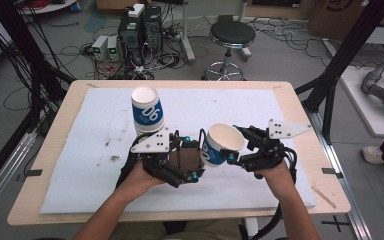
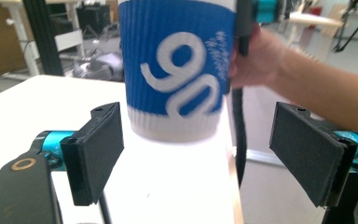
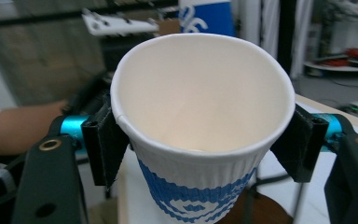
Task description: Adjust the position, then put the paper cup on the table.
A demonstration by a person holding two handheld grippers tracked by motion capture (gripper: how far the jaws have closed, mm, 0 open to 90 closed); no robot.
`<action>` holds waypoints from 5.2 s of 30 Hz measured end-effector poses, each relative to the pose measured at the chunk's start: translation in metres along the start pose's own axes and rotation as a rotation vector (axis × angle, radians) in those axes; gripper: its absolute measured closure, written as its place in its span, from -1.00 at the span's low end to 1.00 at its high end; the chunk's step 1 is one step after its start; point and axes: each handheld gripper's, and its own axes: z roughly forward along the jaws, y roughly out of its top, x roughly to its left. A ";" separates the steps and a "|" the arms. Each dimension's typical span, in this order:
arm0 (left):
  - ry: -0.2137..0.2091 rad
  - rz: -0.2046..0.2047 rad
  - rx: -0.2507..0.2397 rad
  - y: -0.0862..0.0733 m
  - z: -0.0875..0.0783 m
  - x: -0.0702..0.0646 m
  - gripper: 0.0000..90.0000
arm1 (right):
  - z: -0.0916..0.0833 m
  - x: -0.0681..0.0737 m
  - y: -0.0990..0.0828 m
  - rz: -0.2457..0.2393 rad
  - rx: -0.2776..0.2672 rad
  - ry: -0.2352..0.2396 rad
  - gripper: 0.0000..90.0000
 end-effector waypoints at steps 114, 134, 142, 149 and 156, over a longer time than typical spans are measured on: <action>0.717 -0.149 -0.046 -0.097 -0.186 0.056 -0.61 | -0.016 -0.122 -0.088 0.179 0.344 -0.841 -0.56; 0.715 -0.167 -0.059 -0.099 -0.186 0.057 -0.61 | -0.064 -0.077 -0.088 0.192 0.331 -0.828 -0.57; 0.717 -0.173 -0.072 -0.098 -0.186 0.056 -0.61 | -0.083 -0.043 -0.083 0.154 0.263 -0.833 -0.57; 0.724 -0.177 -0.077 -0.098 -0.188 0.054 -0.61 | -0.092 -0.022 -0.074 0.103 0.204 -0.833 -0.57; 0.719 -0.171 -0.072 -0.098 -0.187 0.051 -0.61 | -0.090 -0.021 -0.073 0.086 0.204 -0.827 -0.57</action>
